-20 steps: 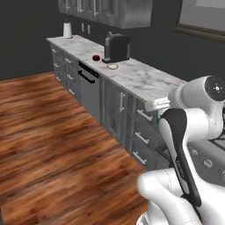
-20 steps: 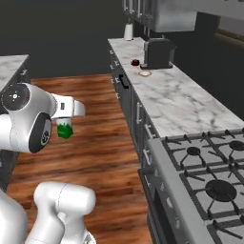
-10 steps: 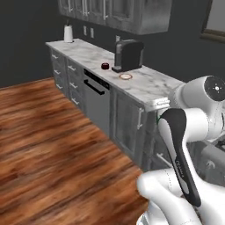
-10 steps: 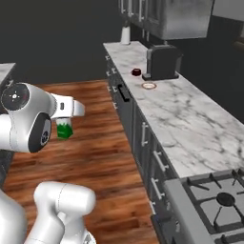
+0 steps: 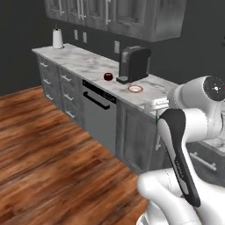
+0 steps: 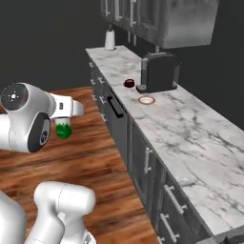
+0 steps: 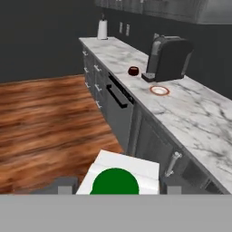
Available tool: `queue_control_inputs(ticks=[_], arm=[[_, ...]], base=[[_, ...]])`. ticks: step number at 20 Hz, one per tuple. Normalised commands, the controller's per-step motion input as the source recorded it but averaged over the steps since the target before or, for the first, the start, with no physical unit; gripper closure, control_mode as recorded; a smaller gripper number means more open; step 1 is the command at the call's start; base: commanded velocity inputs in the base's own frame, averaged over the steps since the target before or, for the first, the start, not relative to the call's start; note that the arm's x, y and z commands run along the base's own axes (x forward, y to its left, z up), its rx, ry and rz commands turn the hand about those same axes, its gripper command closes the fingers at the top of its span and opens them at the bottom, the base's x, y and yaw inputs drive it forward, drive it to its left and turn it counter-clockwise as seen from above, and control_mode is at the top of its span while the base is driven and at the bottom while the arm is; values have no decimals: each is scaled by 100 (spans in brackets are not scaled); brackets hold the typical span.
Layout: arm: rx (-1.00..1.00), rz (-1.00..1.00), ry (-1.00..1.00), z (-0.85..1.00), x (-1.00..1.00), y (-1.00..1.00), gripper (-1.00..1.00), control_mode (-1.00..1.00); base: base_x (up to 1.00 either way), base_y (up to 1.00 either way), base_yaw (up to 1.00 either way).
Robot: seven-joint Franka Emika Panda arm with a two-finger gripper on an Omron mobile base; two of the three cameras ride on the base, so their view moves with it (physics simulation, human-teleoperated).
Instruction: Take a sugar cube from the saucer and place it inside the coffee. Then, grab milk from the fridge and place it next to the coffee on the counter to sweeten the coffee.
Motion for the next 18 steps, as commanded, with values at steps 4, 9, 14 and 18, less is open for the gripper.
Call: queue_control_inputs(ticks=[4, 9, 14, 18], arm=[[0, 0, 0, 0, 0, 0, 100, 100], [0, 0, 0, 0, 0, 0, 100, 100], [0, 0, 0, 0, 0, 0, 100, 100], [0, 0, 0, 0, 0, 0, 100, 100]], base=[[100, 52, -35], [100, 60, -39], [100, 68, -40], [100, 69, -41]])
